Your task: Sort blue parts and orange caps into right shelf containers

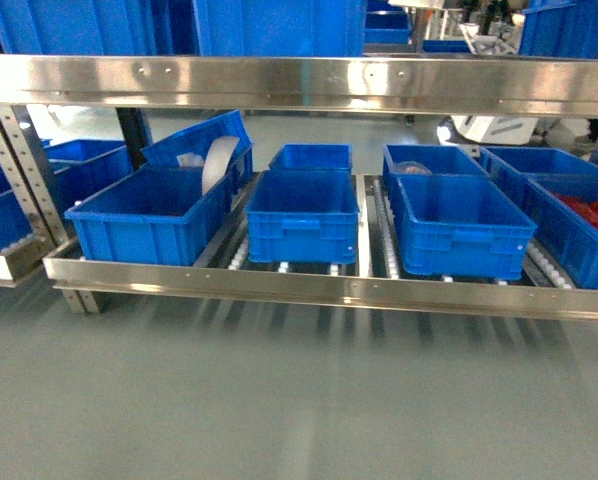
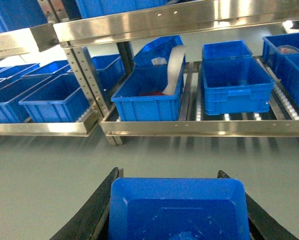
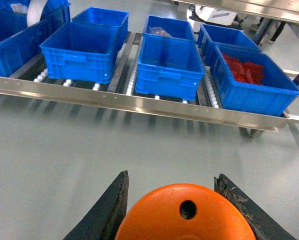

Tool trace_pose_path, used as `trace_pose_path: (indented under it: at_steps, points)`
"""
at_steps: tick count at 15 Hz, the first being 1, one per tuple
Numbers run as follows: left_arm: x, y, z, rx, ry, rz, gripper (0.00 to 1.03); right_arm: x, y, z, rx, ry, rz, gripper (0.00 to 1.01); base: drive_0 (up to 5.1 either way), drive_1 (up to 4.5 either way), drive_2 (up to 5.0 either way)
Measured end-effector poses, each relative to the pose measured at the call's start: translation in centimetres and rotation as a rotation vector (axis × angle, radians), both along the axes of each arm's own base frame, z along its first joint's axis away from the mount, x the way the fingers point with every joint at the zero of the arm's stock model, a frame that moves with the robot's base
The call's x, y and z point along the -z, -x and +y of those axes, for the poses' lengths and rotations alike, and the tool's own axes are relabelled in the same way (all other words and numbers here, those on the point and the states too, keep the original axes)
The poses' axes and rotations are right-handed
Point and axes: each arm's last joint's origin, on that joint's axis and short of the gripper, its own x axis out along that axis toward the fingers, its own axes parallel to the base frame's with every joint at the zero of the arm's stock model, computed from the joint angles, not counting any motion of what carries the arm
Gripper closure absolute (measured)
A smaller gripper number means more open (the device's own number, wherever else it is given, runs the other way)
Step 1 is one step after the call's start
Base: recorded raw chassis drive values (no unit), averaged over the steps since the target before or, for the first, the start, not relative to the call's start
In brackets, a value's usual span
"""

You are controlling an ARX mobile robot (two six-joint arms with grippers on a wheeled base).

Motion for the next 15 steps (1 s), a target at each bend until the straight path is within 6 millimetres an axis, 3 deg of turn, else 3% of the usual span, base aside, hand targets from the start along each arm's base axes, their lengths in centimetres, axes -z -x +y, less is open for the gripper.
trace_pose_path:
  at_steps: [15]
  points:
    - [-0.02,-0.01,-0.06,0.004,0.000,-0.002,0.59,-0.03,-0.01,-0.01,0.003,0.001,-0.003,0.57,-0.1,-0.13,-0.1]
